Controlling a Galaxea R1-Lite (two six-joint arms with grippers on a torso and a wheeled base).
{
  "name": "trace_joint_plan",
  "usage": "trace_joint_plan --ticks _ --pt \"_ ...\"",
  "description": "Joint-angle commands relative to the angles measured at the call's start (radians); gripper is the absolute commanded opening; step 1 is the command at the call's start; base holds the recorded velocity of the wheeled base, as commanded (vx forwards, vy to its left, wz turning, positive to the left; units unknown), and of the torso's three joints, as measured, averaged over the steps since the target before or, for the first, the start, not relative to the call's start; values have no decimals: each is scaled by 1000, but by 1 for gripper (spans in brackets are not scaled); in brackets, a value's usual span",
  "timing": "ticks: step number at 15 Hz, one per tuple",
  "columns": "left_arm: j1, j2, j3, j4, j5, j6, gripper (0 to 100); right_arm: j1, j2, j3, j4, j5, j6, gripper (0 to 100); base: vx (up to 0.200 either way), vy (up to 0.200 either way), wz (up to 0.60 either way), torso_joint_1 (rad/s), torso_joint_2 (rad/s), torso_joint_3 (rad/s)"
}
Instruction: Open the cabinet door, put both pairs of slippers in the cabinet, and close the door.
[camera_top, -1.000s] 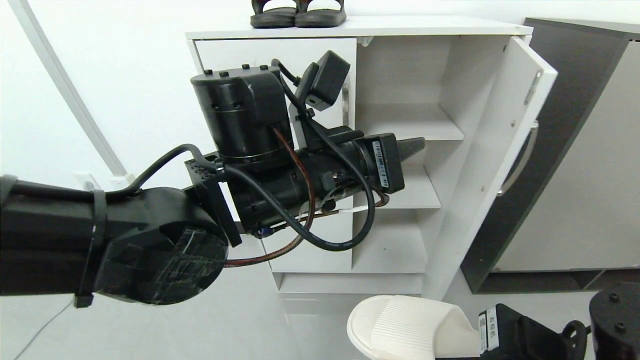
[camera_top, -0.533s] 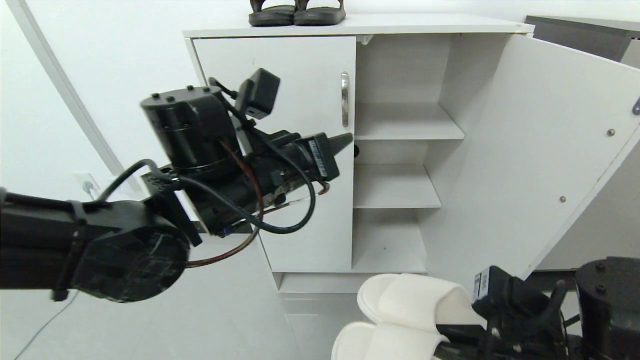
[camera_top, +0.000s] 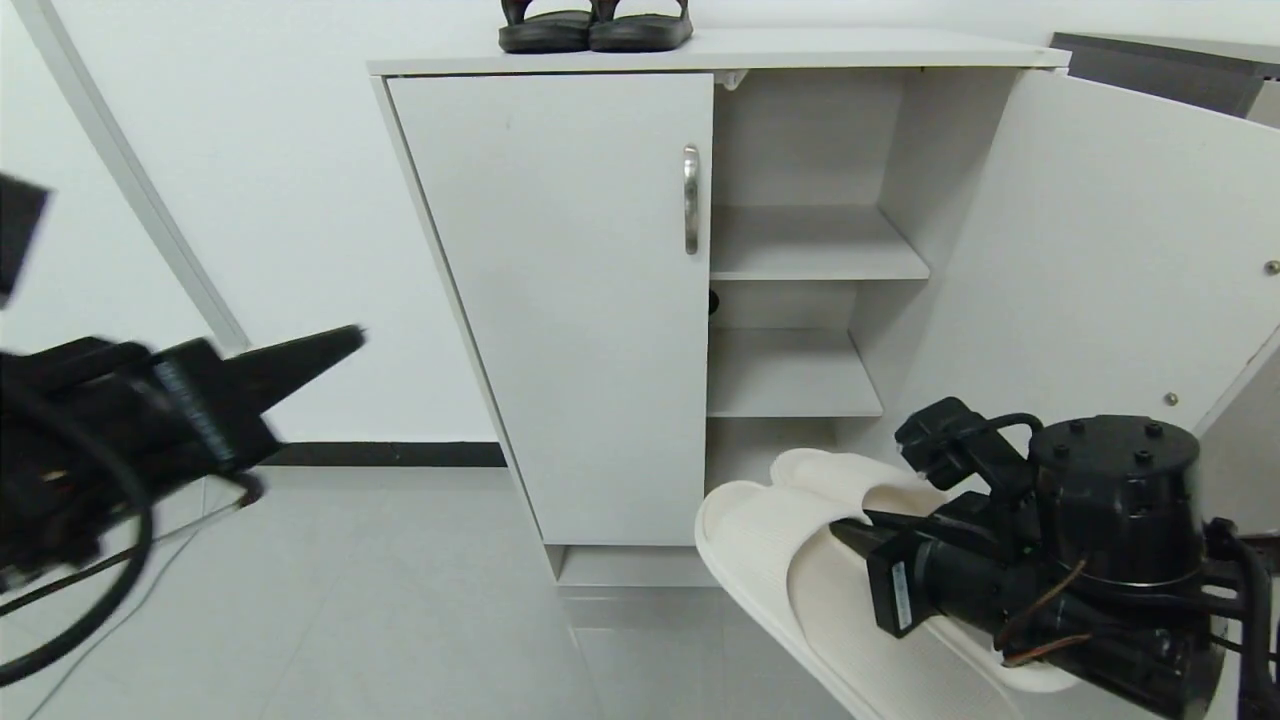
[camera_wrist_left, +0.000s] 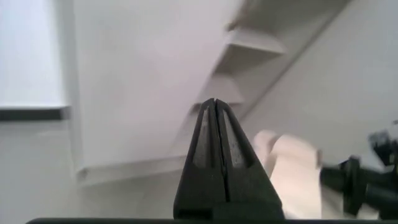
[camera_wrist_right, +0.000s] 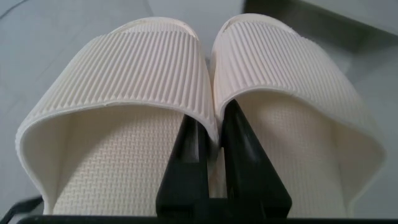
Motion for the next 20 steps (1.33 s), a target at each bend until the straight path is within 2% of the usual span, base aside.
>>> trace_joint_plan --ticks 1,3,4,5,6,7,9,10,12,14,16,17,18,20 --pt "158 -547 101 466 152 36 0 -5 64 -42 -13 -42 18 0 0 0 0 0 0 0" --pt "165 -684 151 610 240 42 0 -4 69 -40 -16 -64 21 0 0 0 0 0 0 0" --pt "189 -716 190 622 273 59 0 -4 70 -40 -16 -67 19 0 0 0 0 0 0 0" --pt "250 -751 249 621 309 91 0 -2 70 -39 -16 -67 16 0 0 0 0 0 0 0" --pt "287 -797 304 618 310 131 0 -2 70 -36 -16 -68 14 0 0 0 0 0 0 0" --pt "293 -825 325 618 310 143 0 -2 70 -36 -16 -68 14 0 0 0 0 0 0 0" --pt "338 -946 454 616 310 183 0 -2 75 -31 -16 -68 14 0 0 0 0 0 0 0" --pt "352 -984 490 616 310 190 0 -1 81 -33 -16 -68 14 0 0 0 0 0 0 0" --pt "382 -1041 531 614 307 233 0 2 87 -31 -17 -68 14 0 0 0 0 0 0 0" --pt "384 -1050 557 558 227 243 0 7 90 -30 -17 -68 13 0 0 0 0 0 0 0" --pt "384 -1050 600 483 85 247 0 15 90 -26 -30 -68 13 0 0 0 0 0 0 0" --pt "384 -1050 631 437 9 287 0 16 90 -22 -31 -67 13 0 0 0 0 0 0 0" --pt "384 -1050 631 438 -40 293 0 21 90 -20 -33 -67 13 0 0 0 0 0 0 0" --pt "385 -1050 631 438 -43 287 0 35 98 -26 -39 -71 11 0 0 0 0 0 0 0"
